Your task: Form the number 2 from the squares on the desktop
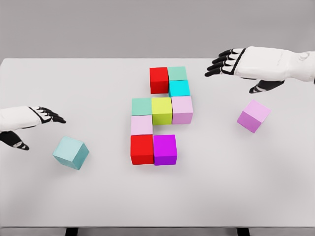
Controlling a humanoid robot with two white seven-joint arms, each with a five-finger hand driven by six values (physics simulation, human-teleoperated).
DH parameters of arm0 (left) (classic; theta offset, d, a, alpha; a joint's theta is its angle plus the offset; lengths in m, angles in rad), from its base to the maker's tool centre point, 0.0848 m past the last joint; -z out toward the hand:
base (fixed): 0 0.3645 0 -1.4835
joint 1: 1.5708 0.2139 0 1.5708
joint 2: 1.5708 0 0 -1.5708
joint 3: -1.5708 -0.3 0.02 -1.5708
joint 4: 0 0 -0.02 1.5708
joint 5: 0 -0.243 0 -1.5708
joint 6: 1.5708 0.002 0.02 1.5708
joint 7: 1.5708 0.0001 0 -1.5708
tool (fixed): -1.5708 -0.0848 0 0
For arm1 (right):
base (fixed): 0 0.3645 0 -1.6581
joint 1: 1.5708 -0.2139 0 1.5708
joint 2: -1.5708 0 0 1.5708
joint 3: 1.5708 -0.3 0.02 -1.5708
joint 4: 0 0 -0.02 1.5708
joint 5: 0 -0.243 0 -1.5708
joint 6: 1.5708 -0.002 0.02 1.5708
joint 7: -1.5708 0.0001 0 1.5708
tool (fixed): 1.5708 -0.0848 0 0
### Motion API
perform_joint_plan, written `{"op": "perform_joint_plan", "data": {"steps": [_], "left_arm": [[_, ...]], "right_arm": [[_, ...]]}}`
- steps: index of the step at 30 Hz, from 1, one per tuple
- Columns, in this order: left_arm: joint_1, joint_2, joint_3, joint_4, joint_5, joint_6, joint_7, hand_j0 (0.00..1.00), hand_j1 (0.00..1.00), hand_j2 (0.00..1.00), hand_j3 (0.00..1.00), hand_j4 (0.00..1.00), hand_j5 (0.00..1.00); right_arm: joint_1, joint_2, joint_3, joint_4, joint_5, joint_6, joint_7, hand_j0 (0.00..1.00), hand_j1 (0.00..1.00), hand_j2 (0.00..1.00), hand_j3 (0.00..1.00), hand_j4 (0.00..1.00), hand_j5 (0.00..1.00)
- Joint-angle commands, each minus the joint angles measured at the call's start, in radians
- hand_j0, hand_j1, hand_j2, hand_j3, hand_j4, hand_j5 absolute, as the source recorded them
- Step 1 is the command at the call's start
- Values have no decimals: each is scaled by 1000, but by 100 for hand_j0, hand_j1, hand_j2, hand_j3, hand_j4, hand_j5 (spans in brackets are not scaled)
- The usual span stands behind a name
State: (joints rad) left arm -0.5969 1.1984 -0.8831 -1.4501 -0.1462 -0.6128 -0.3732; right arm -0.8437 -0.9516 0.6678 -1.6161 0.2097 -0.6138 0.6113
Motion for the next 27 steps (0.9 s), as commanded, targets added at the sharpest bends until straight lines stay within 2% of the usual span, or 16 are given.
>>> {"op": "perform_joint_plan", "data": {"steps": [1, 6, 10, 12, 15, 19, 23, 24, 27], "left_arm": [[5, 20, -13, -35, 17, 2, 2, 100, 100, 100, 100, 100, 100], [12, 36, -39, -64, 85, 2, 2, 99, 99, 99, 99, 99, 99], [12, 33, -39, -65, 112, 2, 0, 98, 98, 98, 98, 98, 98], [14, 36, -43, -104, 112, 2, -1, 98, 98, 98, 98, 98, 98], [14, 43, -57, -148, 112, 2, -3, 98, 98, 98, 98, 98, 98], [23, 43, -59, -150, 145, 2, -4, 98, 98, 98, 98, 98, 98], [23, 35, -57, -150, 146, 2, -4, 98, 98, 98, 98, 98, 98], [26, 32, -57, -150, 146, 2, -4, 98, 98, 98, 98, 98, 98], [31, 21, -57, -150, 145, 2, -1, 99, 99, 99, 99, 99, 99]], "right_arm": [[0, -4, 1, -1, -4, 3, 0, 100, 100, 100, 100, 100, 100], [-11, -29, -4, 10, -13, 3, 0, 100, 100, 100, 100, 100, 100], [-5, -75, -8, 90, -62, 3, 0, 100, 100, 100, 100, 100, 100], [1, -95, 1, 143, -81, 3, 0, 100, 100, 100, 100, 100, 100], [48, -104, 12, 154, -73, 3, 0, 100, 100, 100, 100, 100, 100], [49, -98, 70, 222, -69, 3, 0, 100, 100, 100, 100, 100, 100], [49, -75, 92, 245, -59, 3, 0, 100, 100, 100, 100, 100, 100], [49, -53, 95, 254, -20, 3, 0, 100, 100, 100, 100, 100, 100], [49, -52, 102, 255, 5, 3, 0, 100, 100, 100, 100, 100, 100]]}}
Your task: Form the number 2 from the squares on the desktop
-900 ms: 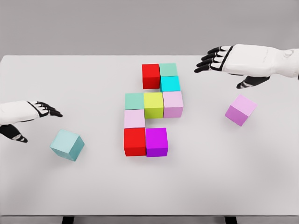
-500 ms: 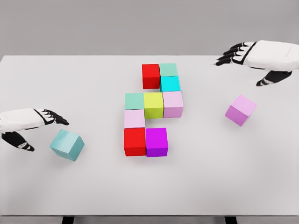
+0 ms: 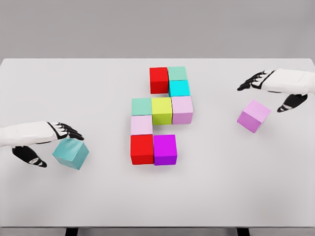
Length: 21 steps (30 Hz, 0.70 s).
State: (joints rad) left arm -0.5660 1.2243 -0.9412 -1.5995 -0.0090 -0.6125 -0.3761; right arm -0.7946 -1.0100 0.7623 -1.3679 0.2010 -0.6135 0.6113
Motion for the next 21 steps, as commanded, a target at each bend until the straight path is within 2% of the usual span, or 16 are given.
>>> {"op": "perform_joint_plan", "data": {"steps": [1, 4, 15, 21], "left_arm": [[0, -12, 1, 0, 6, 2, 2, 99, 99, 99, 99, 99, 99], [14, -20, 1, 1, 4, 2, 3, 99, 99, 99, 99, 99, 99], [14, -58, 2, 12, -20, 2, 3, 99, 99, 99, 99, 99, 99], [14, -72, 2, 32, -20, 2, 3, 99, 99, 99, 99, 99, 99]], "right_arm": [[0, 10, 17, 13, 40, 3, 0, 100, 100, 100, 100, 100, 100], [0, 18, 18, 49, 80, 3, 0, 100, 100, 100, 100, 100, 100], [0, 71, 40, 76, 169, 3, 0, 100, 100, 100, 100, 100, 100], [-2, 80, 55, 75, 182, 3, 0, 100, 100, 100, 100, 100, 100]]}}
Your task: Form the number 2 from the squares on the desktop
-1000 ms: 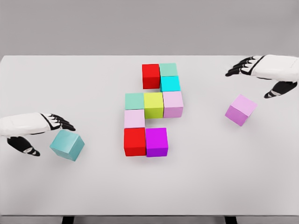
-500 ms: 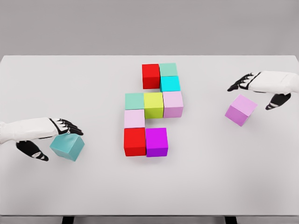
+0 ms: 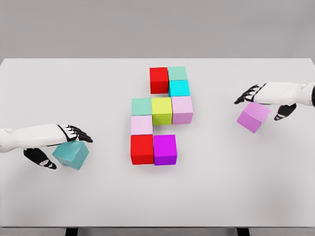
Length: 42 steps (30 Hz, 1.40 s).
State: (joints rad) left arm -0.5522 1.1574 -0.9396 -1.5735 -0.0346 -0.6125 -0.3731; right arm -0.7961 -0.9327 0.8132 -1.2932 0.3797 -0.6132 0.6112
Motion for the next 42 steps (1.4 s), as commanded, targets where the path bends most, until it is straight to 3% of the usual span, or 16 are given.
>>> {"op": "perform_joint_plan", "data": {"steps": [1, 20, 30, 38, 42], "left_arm": [[0, -8, 1, 16, 5, 2, 0, 99, 99, 99, 99, 99, 99], [-2, -44, -1, 79, -22, 2, 0, 98, 98, 98, 98, 98, 98], [0, -45, -2, 76, -21, 2, -1, 68, 68, 68, 68, 68, 68], [-2, -54, -1, 81, -1, 2, 0, 55, 55, 55, 55, 55, 55], [-17, -70, 1, 84, 18, 2, 0, 47, 47, 47, 47, 47, 47]], "right_arm": [[0, 3, 4, 0, 7, 2, 0, 100, 100, 100, 100, 100, 100], [0, 37, 15, 2, 96, 2, 0, 100, 100, 100, 100, 100, 100], [0, 51, 31, 11, 134, 2, 0, 100, 100, 100, 100, 100, 100], [0, 52, 29, 26, 139, 2, 0, 100, 100, 100, 100, 100, 100], [0, 52, 26, 26, 137, 2, 0, 81, 81, 81, 81, 81, 81]]}}
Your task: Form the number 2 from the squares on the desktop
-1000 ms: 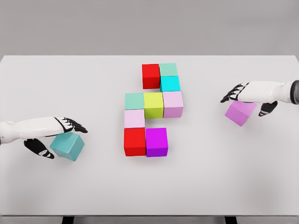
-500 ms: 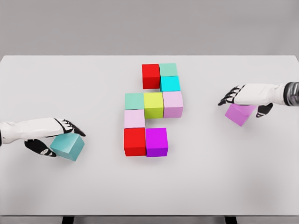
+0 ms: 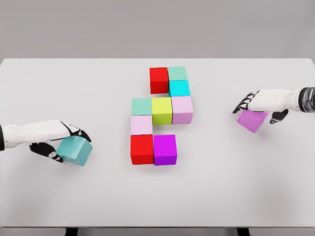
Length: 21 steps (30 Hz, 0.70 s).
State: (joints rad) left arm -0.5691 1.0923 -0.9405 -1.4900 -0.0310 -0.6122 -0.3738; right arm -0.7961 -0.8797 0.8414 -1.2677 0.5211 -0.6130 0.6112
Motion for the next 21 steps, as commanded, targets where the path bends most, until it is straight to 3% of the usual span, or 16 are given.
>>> {"op": "perform_joint_plan", "data": {"steps": [1, 5, 11, 14, 18, 21], "left_arm": [[-2, -5, 2, 14, 14, 1, 1, 46, 46, 46, 46, 46, 46], [-41, -51, 2, 74, 20, 1, -1, 44, 44, 44, 44, 44, 44], [-104, -170, 2, 226, 19, 1, -7, 44, 44, 44, 44, 44, 44], [-140, -230, 2, 289, 19, 1, -8, 44, 44, 44, 44, 44, 44], [-178, -267, 2, 297, 20, 1, -7, 44, 44, 44, 44, 44, 44], [-222, -344, 2, 390, 20, 1, -8, 44, 44, 44, 44, 44, 44]], "right_arm": [[0, -1, -2, 1, -4, 2, 0, 80, 80, 80, 80, 80, 80], [0, -1, -2, 1, -9, 2, 0, 69, 69, 69, 69, 69, 69], [0, 5, -2, 1, -15, 2, 0, 64, 64, 64, 64, 64, 64], [-2, 4, -4, -2, -16, 2, 0, 64, 64, 64, 64, 64, 64], [-6, -1, -10, -9, -53, 2, 0, 64, 64, 64, 64, 64, 64], [-8, -7, -10, -47, -69, 2, 0, 64, 64, 64, 64, 64, 64]]}}
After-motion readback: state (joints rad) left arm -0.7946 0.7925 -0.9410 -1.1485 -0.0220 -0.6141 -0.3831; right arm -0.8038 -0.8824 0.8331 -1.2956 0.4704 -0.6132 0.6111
